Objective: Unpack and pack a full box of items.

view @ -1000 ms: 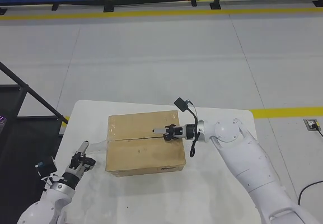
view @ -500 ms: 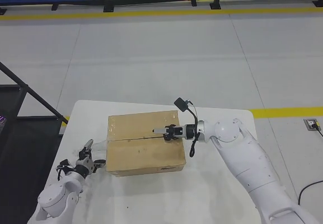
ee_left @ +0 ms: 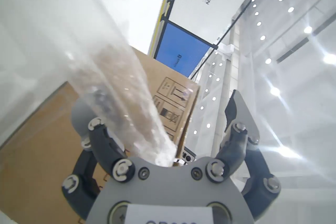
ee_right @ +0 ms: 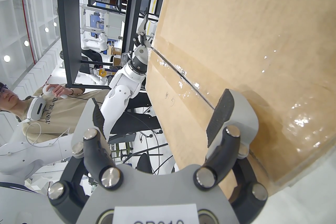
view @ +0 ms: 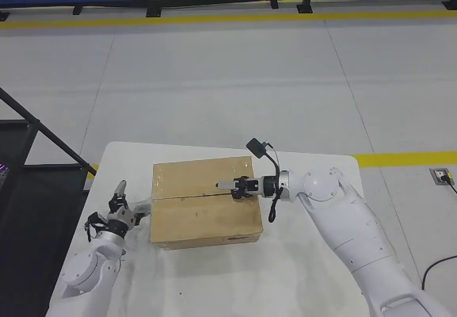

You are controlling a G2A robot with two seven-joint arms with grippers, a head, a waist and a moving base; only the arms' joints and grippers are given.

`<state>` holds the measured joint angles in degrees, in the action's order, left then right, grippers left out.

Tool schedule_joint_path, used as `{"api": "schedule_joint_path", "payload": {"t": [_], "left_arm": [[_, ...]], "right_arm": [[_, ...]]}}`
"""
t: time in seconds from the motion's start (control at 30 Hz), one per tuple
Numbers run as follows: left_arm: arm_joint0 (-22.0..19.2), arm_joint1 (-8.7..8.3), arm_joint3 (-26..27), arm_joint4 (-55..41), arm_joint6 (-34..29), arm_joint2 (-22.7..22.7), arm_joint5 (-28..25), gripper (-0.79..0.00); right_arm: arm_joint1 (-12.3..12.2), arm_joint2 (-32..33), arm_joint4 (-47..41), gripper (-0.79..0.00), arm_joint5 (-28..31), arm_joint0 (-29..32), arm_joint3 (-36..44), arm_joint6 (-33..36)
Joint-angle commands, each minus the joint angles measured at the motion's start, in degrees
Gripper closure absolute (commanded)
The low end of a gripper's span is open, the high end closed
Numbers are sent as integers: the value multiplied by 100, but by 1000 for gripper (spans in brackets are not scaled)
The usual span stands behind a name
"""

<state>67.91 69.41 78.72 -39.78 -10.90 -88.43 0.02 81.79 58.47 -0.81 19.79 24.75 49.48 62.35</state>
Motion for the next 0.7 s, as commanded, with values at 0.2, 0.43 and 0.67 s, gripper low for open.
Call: {"api": "schedule_joint_path", "payload": {"t": [0.2, 0.43, 0.67], "left_arm": [[750, 8, 1136, 366, 455, -323, -965, -785], [954, 38, 1676, 838, 845, -324, -1184, -785], [882, 75, 1897, 1082, 1003, -197, -1088, -785]], "right_arm": [[0, 0, 0, -785, 0, 0, 0, 0], [0, 0, 0, -785, 0, 0, 0, 0], [0, 0, 0, -785, 0, 0, 0, 0]]}}
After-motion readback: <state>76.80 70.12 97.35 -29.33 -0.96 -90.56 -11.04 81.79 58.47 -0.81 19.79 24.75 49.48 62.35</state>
